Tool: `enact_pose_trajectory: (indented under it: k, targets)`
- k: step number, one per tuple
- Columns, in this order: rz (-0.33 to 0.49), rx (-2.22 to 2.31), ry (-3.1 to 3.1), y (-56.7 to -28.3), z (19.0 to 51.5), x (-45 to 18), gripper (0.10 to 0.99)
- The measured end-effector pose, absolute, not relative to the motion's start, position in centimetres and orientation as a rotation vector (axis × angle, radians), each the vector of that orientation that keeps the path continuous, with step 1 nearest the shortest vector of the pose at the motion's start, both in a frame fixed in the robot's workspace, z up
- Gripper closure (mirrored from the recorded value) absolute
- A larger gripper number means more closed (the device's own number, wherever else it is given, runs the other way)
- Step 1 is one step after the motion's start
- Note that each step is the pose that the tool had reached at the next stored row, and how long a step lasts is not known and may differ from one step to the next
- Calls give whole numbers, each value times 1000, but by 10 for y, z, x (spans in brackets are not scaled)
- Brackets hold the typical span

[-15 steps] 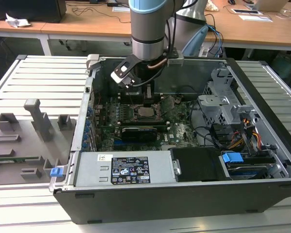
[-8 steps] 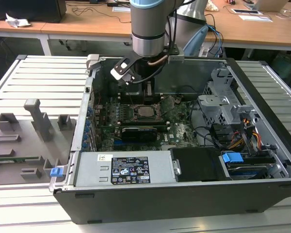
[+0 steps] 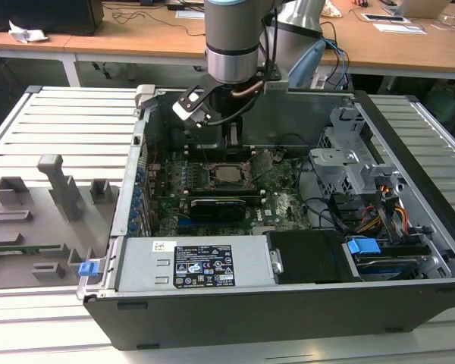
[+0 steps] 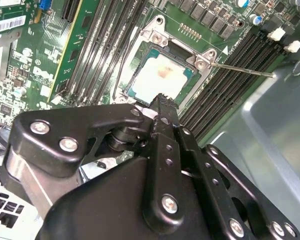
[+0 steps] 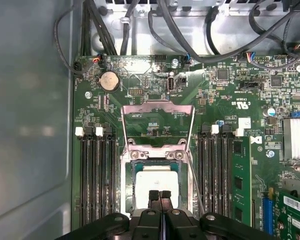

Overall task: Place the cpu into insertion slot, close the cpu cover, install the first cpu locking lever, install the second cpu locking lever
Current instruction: 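Close the cpu cover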

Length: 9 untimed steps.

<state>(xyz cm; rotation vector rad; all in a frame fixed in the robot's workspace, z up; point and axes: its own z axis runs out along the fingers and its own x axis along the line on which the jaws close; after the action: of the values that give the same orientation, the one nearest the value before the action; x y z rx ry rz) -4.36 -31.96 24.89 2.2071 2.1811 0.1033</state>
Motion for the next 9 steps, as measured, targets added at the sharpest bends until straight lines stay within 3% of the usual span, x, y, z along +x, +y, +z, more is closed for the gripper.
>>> enact_pose_trajectory:
  k: [9]
  targets:
    - [104, 2207, 2181, -320, 258, -44, 980]
